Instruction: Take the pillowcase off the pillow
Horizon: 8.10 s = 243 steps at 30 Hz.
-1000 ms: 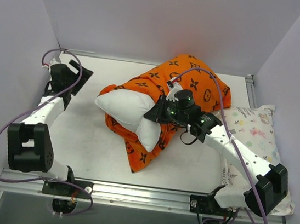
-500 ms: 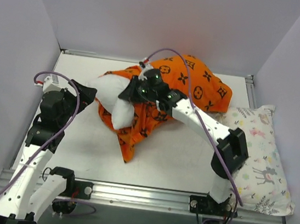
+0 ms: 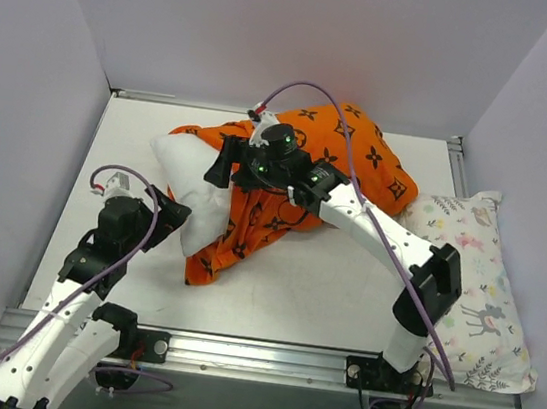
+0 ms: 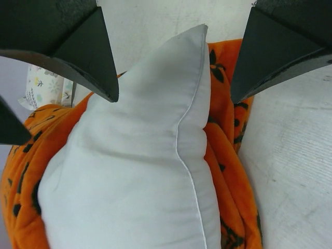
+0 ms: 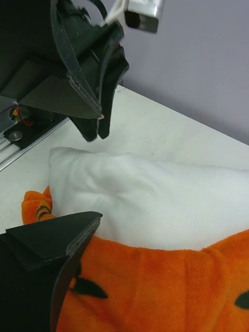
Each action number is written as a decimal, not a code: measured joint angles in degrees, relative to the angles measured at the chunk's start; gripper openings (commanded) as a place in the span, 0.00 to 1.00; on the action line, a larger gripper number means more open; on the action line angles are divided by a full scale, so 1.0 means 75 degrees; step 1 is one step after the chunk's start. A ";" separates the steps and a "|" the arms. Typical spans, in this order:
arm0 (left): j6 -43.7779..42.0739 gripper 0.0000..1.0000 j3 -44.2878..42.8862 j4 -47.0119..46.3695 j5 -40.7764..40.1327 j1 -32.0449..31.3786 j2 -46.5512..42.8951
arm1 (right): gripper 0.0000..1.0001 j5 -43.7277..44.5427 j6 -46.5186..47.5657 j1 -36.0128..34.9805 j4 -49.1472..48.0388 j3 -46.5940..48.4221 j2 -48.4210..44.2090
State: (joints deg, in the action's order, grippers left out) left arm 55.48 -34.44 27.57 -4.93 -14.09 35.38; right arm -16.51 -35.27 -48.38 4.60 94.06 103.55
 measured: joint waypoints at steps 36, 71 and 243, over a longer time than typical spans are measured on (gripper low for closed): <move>-0.0125 0.00 0.0498 -0.3803 -0.1664 -0.2605 0.2745 | 0.56 0.1798 0.1023 -0.0064 -0.0417 -0.3480 -0.0653; 0.0603 0.10 0.2509 -0.0347 0.1696 0.0600 -0.1926 | 0.78 0.2241 0.2384 0.0595 0.1346 -0.1909 -0.2722; 0.0006 0.00 -0.0050 -0.2655 -0.0539 0.0708 0.1746 | 0.00 0.3660 0.0956 0.1215 0.0297 -0.5482 -0.4028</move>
State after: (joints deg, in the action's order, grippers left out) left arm 55.53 -34.81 7.66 -8.97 -8.78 48.47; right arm 10.94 -28.10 -39.27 6.83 52.95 73.34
